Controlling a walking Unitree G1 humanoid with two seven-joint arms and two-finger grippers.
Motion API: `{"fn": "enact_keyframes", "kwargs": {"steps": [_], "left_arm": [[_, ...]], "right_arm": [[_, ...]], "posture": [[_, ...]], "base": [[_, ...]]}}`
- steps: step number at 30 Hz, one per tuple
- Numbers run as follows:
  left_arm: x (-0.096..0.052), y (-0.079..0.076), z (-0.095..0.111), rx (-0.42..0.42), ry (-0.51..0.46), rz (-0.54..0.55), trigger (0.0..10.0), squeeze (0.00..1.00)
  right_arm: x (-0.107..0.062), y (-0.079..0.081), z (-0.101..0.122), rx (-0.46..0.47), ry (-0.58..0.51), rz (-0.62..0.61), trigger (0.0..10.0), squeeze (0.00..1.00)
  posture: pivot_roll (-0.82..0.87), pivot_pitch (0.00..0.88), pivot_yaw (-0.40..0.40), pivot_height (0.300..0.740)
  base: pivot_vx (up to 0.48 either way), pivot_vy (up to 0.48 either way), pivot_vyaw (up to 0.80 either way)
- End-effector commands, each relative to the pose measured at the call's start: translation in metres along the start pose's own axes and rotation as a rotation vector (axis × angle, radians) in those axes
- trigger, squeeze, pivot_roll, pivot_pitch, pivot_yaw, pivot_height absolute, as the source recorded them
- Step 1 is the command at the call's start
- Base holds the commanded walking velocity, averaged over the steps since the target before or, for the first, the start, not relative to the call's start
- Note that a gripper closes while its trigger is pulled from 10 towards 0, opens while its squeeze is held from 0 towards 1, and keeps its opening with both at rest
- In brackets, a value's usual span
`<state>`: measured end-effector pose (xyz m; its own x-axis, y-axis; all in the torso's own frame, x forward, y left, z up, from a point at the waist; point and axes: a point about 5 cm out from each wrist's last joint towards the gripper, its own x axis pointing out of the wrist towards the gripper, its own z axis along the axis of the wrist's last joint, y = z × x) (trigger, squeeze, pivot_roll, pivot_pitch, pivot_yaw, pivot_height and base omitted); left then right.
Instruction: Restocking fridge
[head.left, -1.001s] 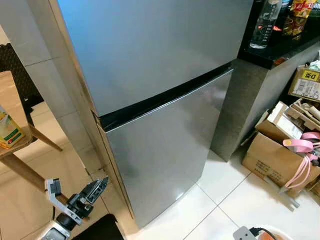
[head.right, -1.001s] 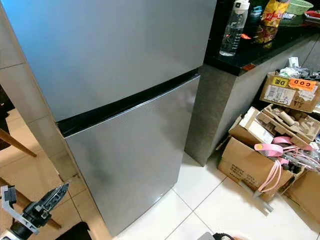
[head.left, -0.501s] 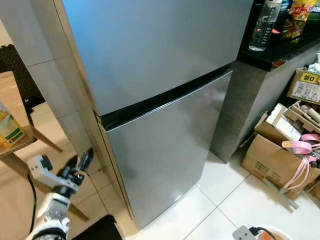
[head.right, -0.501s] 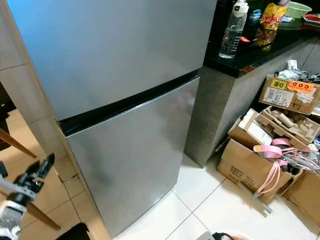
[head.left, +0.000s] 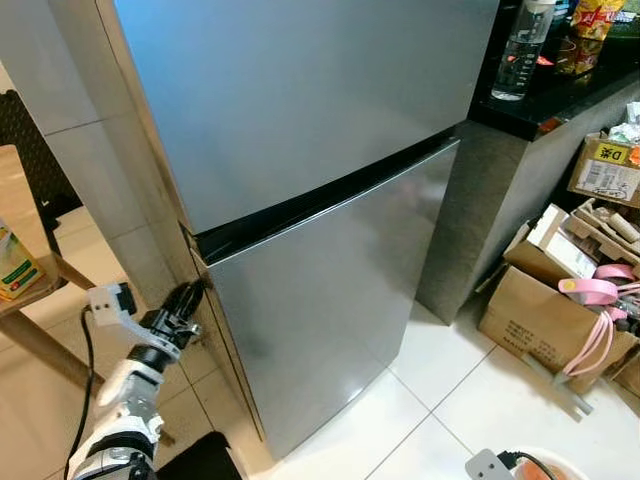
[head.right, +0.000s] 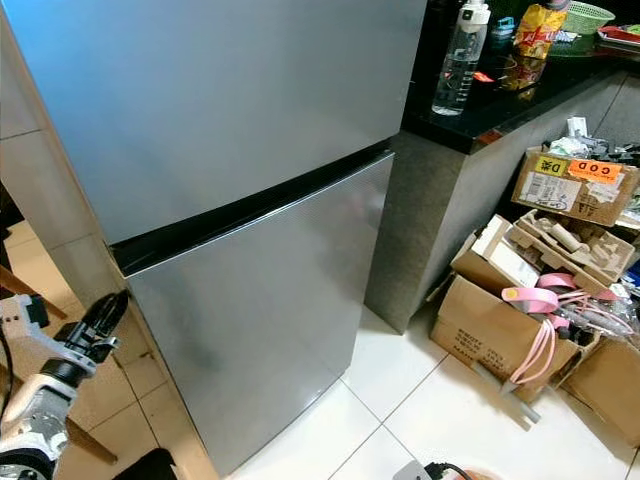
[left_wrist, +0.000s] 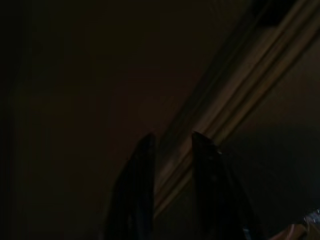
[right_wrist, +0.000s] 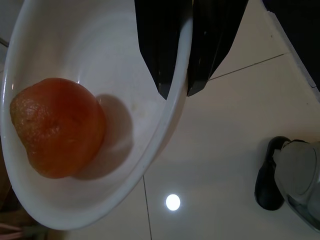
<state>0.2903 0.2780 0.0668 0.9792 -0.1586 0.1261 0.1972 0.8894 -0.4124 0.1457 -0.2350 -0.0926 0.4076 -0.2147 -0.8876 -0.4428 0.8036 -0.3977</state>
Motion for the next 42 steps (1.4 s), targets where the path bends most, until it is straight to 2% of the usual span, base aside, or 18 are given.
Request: {"fn": "enact_keyframes", "kwargs": {"steps": [1, 11, 16, 17, 18, 19, 20, 21, 24, 27, 28, 29, 30, 33, 36, 39, 40, 42], "left_arm": [[0.003, -0.003, -0.002, 0.009, 0.009, 0.001, 0.0, 0.0], [0.009, -0.005, 0.001, 0.016, 0.009, -0.018, 0.0, 0.0], [0.012, -0.017, -0.007, -0.023, 0.042, -0.133, 0.0, 0.0], [0.012, -0.021, -0.01, -0.037, 0.056, -0.175, 2.0, 0.0], [0.011, -0.024, -0.013, -0.047, 0.072, -0.216, 2.0, 0.0], [0.01, -0.029, -0.017, -0.063, 0.092, -0.27, 4.3, 0.0], [0.01, -0.032, -0.019, -0.072, 0.105, -0.303, 4.3, 0.0], [0.008, -0.036, -0.021, -0.086, 0.125, -0.358, 10.0, 0.0], [0.008, -0.039, -0.023, -0.095, 0.139, -0.394, 10.0, 0.0], [0.002, -0.05, -0.029, -0.119, 0.197, -0.54, 10.0, 0.0], [0.002, -0.05, -0.029, -0.119, 0.197, -0.54, 10.0, 0.0], [-0.005, -0.062, -0.033, -0.153, 0.244, -0.681, 10.0, 0.0], [-0.005, -0.062, -0.033, -0.153, 0.244, -0.681, 10.0, 0.0], [-0.016, -0.075, -0.038, -0.199, 0.297, -0.831, 10.0, 0.0], [-0.021, -0.076, -0.042, -0.217, 0.327, -0.849, 10.0, 0.0], [-0.023, -0.073, -0.048, -0.21, 0.357, -0.818, 10.0, 0.0], [-0.023, -0.07, -0.052, -0.197, 0.37, -0.769, 10.0, 0.0], [-0.023, -0.07, -0.052, -0.197, 0.37, -0.769, 10.0, 0.0]], "right_arm": [[0.0, -0.004, 0.001, 0.003, -0.005, -0.02, 10.0, 0.0], [0.0, -0.003, 0.0, 0.005, -0.003, -0.018, 10.0, 0.0], [0.0, -0.003, -0.001, 0.002, -0.001, -0.018, 10.0, 0.0], [0.0, -0.003, -0.001, 0.002, -0.001, -0.019, 10.0, 0.0], [0.0, -0.003, -0.001, 0.002, 0.0, -0.019, 10.0, 0.0], [0.0, -0.003, -0.001, 0.002, 0.0, -0.019, 10.0, 0.0], [0.0, -0.003, -0.001, 0.002, 0.0, -0.019, 10.0, 0.0], [0.0, -0.003, -0.001, 0.002, 0.0, -0.019, 10.0, 0.0], [0.0, -0.003, -0.001, 0.002, 0.0, -0.019, 10.0, 0.0], [0.0, -0.002, -0.001, -0.001, -0.001, -0.019, 10.0, 0.0], [0.0, -0.002, -0.001, -0.001, -0.001, -0.019, 10.0, 0.0], [0.0, -0.003, 0.0, -0.004, -0.002, -0.02, 10.0, 0.0], [0.0, -0.003, 0.0, -0.004, -0.002, -0.02, 10.0, 0.0], [0.0, -0.003, 0.0, -0.007, -0.002, -0.021, 10.0, 0.0], [0.0, -0.003, 0.0, -0.008, -0.002, -0.022, 10.0, 0.0], [0.0, -0.003, 0.0, -0.009, -0.002, -0.022, 10.0, 0.0], [0.0, -0.003, 0.0, -0.008, -0.002, -0.021, 10.0, 0.0], [0.0, -0.003, 0.0, -0.008, -0.002, -0.021, 10.0, 0.0]], "posture": [[-0.09, 0.0, -0.021, 0.74], [-0.09, 0.0, -0.021, 0.74], [-0.09, 0.0, -0.019, 0.74], [-0.09, 0.0, -0.019, 0.74], [-0.09, 0.0, -0.018, 0.74], [-0.09, 0.0, -0.018, 0.74], [-0.09, 0.0, -0.018, 0.74], [-0.09, 0.0, -0.018, 0.74], [-0.09, 0.0, -0.018, 0.74], [-0.09, 0.0, -0.016, 0.74], [-0.09, 0.0, -0.016, 0.74], [-0.09, 0.0, -0.016, 0.74], [-0.09, 0.0, -0.016, 0.74], [-0.09, 0.0, -0.017, 0.74], [-0.09, 0.0, -0.017, 0.74], [-0.09, 0.0, -0.017, 0.74], [-0.09, 0.0, -0.014, 0.74], [-0.09, 0.0, -0.014, 0.74]], "base": [[0.0, 0.0, 0.0], [0.0, 0.0, 0.0], [0.0, 0.0, 0.0], [0.0, 0.0, 0.0], [0.0, 0.0, 0.0], [0.0, 0.0, 0.0], [0.0, 0.0, 0.0], [0.0, 0.0, 0.0], [0.0, 0.0, 0.0], [0.0, 0.0, 0.0], [0.0, 0.0, 0.0], [0.0, 0.0, 0.0], [0.0, 0.0, 0.0], [0.0, 0.0, 0.0], [0.0, 0.0, 0.0], [0.0, 0.0, 0.0], [0.0, 0.0, 0.0], [0.0, 0.0, 0.0]]}}
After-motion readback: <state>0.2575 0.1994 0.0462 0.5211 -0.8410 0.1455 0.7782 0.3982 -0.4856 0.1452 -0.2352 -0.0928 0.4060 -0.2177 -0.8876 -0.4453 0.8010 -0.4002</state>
